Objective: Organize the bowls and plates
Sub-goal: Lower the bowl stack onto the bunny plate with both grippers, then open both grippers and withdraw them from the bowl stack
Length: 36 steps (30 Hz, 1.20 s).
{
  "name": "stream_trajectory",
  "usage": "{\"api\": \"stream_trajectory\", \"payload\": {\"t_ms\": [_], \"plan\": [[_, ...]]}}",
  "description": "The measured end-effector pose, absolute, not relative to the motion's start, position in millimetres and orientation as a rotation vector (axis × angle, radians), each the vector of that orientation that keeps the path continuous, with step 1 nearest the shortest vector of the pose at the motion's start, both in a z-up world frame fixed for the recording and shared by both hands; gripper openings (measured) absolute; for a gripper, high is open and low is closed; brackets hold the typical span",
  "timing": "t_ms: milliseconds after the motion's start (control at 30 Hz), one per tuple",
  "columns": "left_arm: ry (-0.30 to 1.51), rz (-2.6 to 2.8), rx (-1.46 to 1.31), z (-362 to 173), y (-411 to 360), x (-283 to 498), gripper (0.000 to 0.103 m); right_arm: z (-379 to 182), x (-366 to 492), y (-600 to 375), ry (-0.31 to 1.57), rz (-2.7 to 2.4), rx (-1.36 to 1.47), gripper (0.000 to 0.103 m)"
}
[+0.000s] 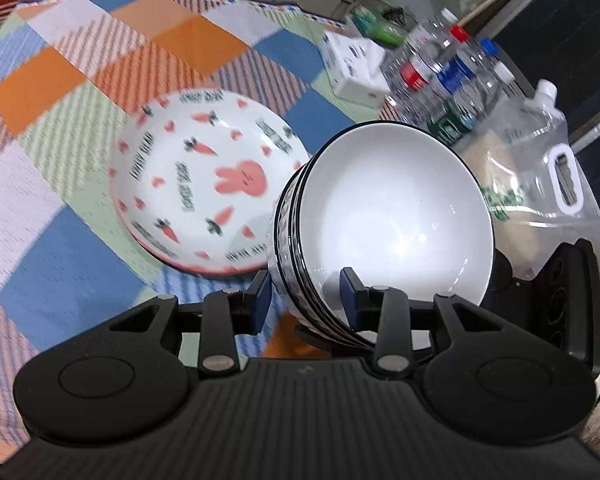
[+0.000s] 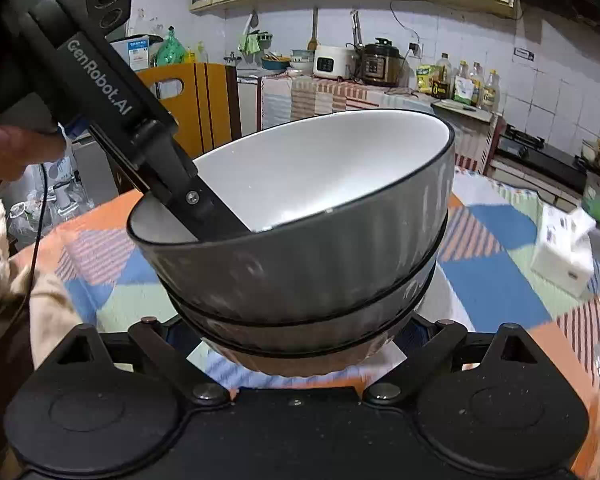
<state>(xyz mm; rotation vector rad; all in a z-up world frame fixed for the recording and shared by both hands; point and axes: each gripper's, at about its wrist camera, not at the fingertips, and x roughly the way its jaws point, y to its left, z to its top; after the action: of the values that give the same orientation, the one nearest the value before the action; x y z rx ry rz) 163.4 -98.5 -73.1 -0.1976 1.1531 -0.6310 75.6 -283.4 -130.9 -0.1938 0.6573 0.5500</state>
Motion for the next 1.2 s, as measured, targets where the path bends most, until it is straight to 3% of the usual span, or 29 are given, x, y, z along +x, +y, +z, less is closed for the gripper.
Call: {"api": "stream_trajectory", "payload": {"t_ms": [700,1200], "plan": [[1.162,-0.522,-0.163,-113.3,-82.9,268.6,0.035,-169.1,174.0,-254.0,0.721,0.537,-0.093,0.097],[1.179,-0.493,-0.207,-132.4,-82.2,283.8,0.036,-180.3,190.4,-248.3,0.773,0.516,-0.096,0.097]]}}
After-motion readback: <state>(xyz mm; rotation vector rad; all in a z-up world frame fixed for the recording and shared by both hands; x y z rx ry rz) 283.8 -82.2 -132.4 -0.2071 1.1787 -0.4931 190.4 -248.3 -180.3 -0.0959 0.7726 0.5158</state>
